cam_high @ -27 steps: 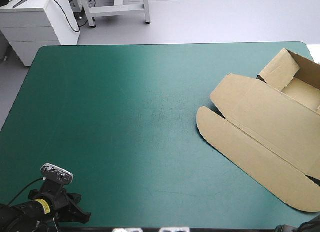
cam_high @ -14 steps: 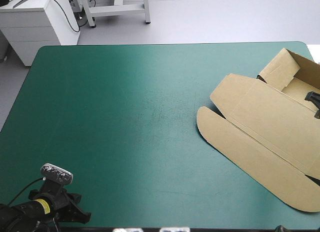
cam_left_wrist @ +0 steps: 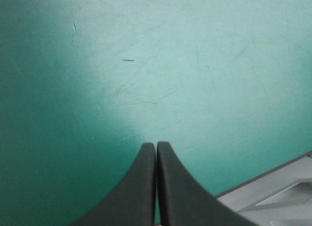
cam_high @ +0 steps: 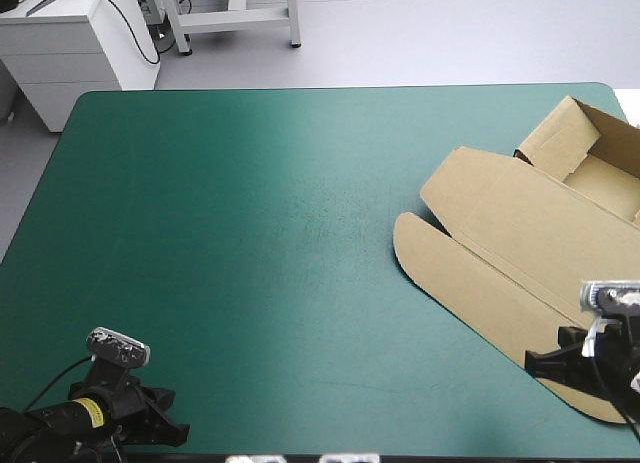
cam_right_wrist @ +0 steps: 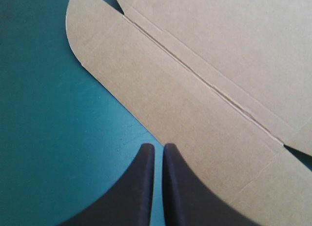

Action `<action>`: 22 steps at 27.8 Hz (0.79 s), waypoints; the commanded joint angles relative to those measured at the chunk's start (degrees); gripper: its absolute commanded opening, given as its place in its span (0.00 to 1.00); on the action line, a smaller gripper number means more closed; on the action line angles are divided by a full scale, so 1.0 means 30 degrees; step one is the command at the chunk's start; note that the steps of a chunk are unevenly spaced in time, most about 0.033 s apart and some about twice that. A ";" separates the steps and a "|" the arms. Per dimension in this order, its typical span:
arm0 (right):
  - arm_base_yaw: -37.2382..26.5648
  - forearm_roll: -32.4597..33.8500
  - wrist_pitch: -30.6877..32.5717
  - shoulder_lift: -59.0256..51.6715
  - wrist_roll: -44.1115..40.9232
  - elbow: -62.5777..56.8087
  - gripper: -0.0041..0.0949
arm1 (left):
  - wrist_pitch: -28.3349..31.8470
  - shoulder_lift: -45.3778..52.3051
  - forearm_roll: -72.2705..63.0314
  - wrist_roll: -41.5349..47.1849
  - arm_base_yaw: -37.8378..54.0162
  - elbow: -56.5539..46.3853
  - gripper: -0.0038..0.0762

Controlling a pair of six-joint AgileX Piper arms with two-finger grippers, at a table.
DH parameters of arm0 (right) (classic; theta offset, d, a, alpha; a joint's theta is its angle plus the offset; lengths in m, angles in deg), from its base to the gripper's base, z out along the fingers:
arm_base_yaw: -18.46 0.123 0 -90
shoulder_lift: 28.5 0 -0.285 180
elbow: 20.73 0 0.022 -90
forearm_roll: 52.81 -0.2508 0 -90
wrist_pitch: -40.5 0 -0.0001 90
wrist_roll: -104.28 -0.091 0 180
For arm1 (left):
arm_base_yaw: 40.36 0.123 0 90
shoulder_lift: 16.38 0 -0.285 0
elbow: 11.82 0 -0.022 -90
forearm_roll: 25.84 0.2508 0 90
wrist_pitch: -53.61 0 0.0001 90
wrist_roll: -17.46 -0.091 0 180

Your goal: Fold the box

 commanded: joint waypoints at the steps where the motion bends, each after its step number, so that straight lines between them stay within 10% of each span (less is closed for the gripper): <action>1: 0.0044 -0.0085 -0.2666 -0.1885 0.0756 -0.2332 0.07 | 0.0823 -0.0116 -0.0497 -0.0105 -0.0087 0.0453 0.04; 22: 0.0044 -0.0249 -0.3687 -0.4639 0.3114 -0.7561 0.06 | 0.0823 -0.0116 -0.0497 -0.0138 -0.0087 0.0453 0.04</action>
